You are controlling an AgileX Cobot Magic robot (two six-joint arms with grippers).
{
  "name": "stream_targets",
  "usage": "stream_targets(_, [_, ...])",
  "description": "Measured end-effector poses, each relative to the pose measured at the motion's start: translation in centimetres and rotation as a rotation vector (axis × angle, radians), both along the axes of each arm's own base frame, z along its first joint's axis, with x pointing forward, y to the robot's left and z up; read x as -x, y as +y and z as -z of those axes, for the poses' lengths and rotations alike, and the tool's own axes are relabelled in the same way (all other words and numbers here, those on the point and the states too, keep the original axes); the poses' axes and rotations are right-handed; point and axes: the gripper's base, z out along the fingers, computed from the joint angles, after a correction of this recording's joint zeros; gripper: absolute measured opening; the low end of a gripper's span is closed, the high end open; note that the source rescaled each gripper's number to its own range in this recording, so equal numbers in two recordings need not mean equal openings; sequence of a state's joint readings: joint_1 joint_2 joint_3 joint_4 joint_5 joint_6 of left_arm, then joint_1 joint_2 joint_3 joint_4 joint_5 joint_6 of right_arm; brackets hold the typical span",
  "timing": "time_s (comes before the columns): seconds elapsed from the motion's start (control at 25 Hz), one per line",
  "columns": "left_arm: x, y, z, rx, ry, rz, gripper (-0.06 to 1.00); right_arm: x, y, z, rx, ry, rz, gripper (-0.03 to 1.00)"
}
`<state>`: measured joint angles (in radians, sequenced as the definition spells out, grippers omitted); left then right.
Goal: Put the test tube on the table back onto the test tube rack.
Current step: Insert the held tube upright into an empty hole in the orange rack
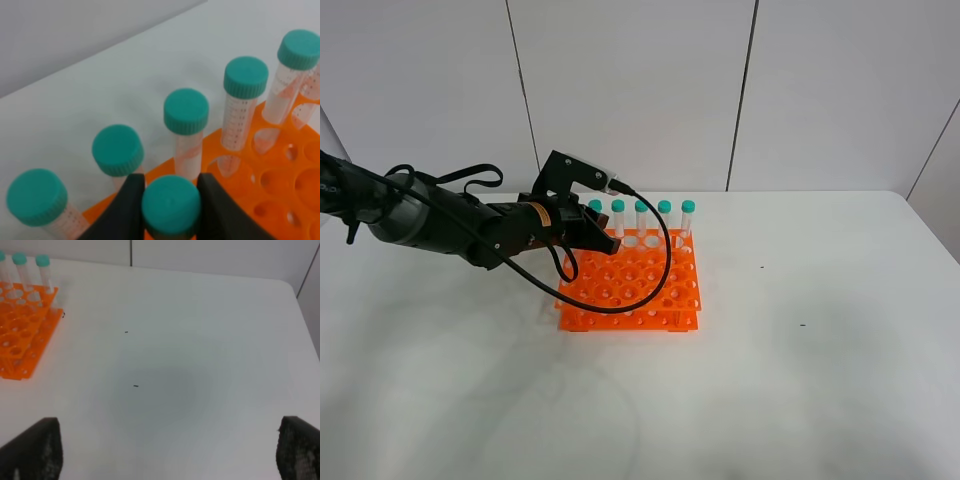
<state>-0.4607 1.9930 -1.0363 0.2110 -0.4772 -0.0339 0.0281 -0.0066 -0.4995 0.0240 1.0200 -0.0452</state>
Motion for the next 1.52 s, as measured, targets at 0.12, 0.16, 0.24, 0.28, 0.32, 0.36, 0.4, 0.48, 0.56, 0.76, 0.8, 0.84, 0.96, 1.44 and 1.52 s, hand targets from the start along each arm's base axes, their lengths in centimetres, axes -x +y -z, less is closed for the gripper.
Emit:
stream_targets(0.12, [-0.07,-0.05,0.4,0.002,0.0,0.001,0.01,0.0,0.0,0.0,0.0,0.0,0.0,0.94])
stream_targets(0.16, [-0.07,-0.06,0.43,0.001,0.001,0.001,0.01,0.0,0.0,0.0,0.0,0.0,0.0,0.94])
stream_targets(0.24, [-0.07,-0.06,0.44,0.001,0.001,0.001,0.01,0.0,0.0,0.0,0.0,0.0,0.0,0.94])
stream_targets(0.28, [-0.07,-0.06,0.44,0.002,0.002,0.001,0.01,0.0,0.0,0.0,0.0,0.0,0.0,0.94])
stream_targets(0.32, [-0.07,-0.06,0.44,0.002,0.002,0.001,0.01,0.0,0.0,0.0,0.0,0.0,0.0,0.94])
stream_targets(0.36, [-0.07,-0.06,0.44,0.002,0.002,0.001,0.01,0.0,0.0,0.0,0.0,0.0,0.0,0.94])
stream_targets(0.4, [-0.07,-0.06,0.44,0.002,0.002,0.001,0.01,0.0,0.0,0.0,0.0,0.0,0.0,0.94])
stream_targets(0.48, [-0.07,-0.06,0.44,0.002,0.002,0.001,0.01,0.0,0.0,0.0,0.0,0.0,0.0,0.94])
stream_targets(0.56, [-0.07,-0.06,0.44,0.002,0.002,0.001,0.01,0.0,0.0,0.0,0.0,0.0,0.0,0.94])
stream_targets(0.76, [-0.07,-0.06,0.44,0.018,0.011,-0.01,0.01,0.0,0.0,0.0,0.0,0.0,0.0,0.94])
stream_targets(0.8, [-0.07,-0.06,0.48,0.023,0.015,-0.014,0.01,0.0,0.0,0.0,0.0,0.0,0.0,0.94])
stream_targets(0.84, [-0.07,-0.06,0.51,0.026,0.017,-0.016,0.01,0.0,0.0,0.0,0.0,0.0,0.0,0.94])
stream_targets(0.96, [-0.08,-0.06,0.64,0.027,0.021,-0.017,0.01,0.0,0.0,0.0,0.0,0.0,0.0,0.94])
stream_targets(1.44, [-0.13,-0.12,0.7,0.032,0.013,-0.015,0.22,0.0,0.0,0.0,0.0,0.0,0.0,0.94])
stream_targets(1.52, [-0.13,-0.11,0.67,0.034,0.013,-0.015,0.24,0.0,0.0,0.0,0.0,0.0,0.0,0.94])
